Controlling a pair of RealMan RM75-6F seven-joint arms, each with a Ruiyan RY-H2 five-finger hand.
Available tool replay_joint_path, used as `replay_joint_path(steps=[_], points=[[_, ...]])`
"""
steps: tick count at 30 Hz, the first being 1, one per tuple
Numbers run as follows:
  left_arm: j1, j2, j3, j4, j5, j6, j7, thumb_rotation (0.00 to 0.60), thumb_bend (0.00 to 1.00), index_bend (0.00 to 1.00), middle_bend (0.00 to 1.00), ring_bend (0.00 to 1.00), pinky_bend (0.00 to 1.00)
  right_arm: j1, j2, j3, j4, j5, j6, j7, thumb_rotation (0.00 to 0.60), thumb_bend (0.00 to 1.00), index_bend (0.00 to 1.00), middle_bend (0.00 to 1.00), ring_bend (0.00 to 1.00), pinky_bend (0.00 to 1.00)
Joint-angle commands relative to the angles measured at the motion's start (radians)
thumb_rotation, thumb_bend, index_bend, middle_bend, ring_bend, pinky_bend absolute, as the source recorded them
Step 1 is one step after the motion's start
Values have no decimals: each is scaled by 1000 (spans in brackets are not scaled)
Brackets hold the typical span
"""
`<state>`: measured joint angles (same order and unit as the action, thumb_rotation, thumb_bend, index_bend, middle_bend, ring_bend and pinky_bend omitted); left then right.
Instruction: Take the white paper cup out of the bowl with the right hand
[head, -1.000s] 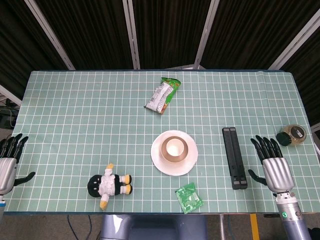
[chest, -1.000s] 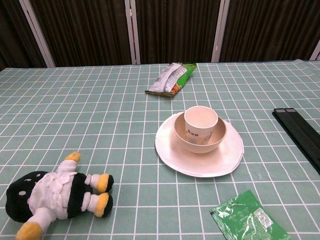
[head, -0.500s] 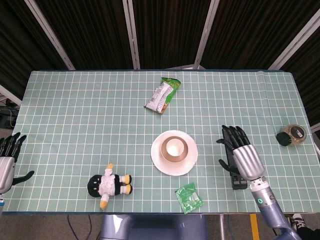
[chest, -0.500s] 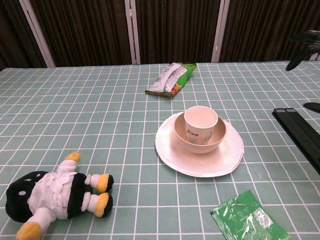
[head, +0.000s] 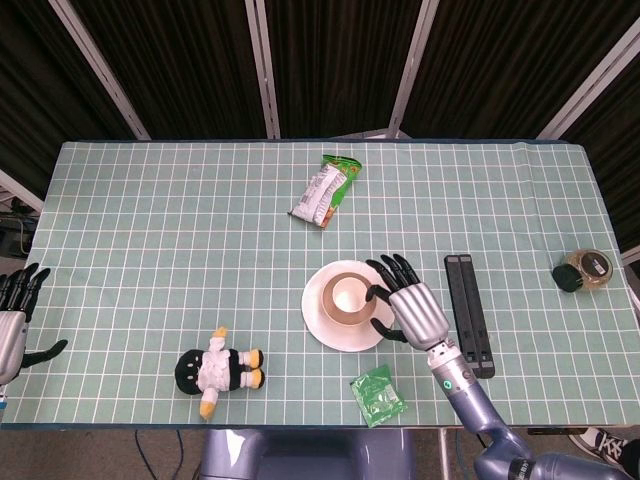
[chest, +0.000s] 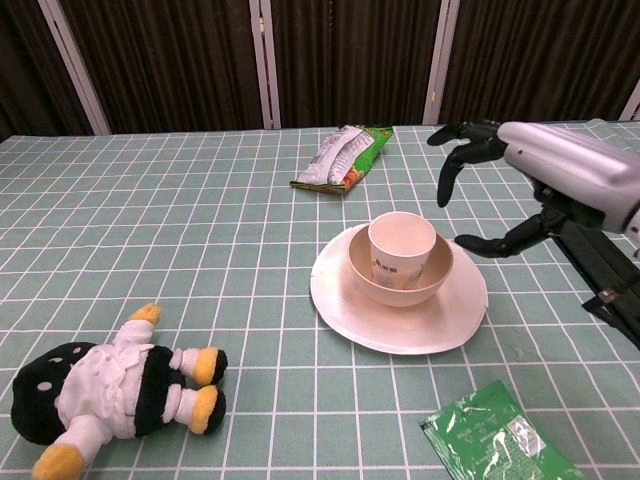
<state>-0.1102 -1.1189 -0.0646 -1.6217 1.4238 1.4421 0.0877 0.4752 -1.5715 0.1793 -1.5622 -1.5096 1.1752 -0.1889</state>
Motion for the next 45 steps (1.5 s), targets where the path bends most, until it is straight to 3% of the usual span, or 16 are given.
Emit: replay_joint_path(steps=[1,20,28,34,40,45], points=[[-2,1,0,2,-2,-4,-3,600,0,0,0,0,0,19,-36,10,28,35,-22,-22,600,227,460,92,0,0],[-4,7,-3,2,-10,-10,-18,600,0,0,0,0,0,61,-138,10,148,116,-63,-17,600,237,511,132,0,0],[-4,10,-3,1,-9,-9,-25,600,0,0,0,0,0,72,-173,6,192,127,-66,6,600,380,600,168,0,0],[-5,9,-3,2,-9,-11,-24,600,0,0,0,0,0,75,-185,6,196,124,-51,15,600,396,631,173,0,0],[-4,9,-3,2,-11,-10,-22,600,0,0,0,0,0,71,-155,22,160,107,-8,10,600,397,638,173,0,0],[-5,8,-1,1,-8,-9,-17,600,0,0,0,0,0,52,-58,75,66,110,58,-4,600,385,644,173,0,0]])
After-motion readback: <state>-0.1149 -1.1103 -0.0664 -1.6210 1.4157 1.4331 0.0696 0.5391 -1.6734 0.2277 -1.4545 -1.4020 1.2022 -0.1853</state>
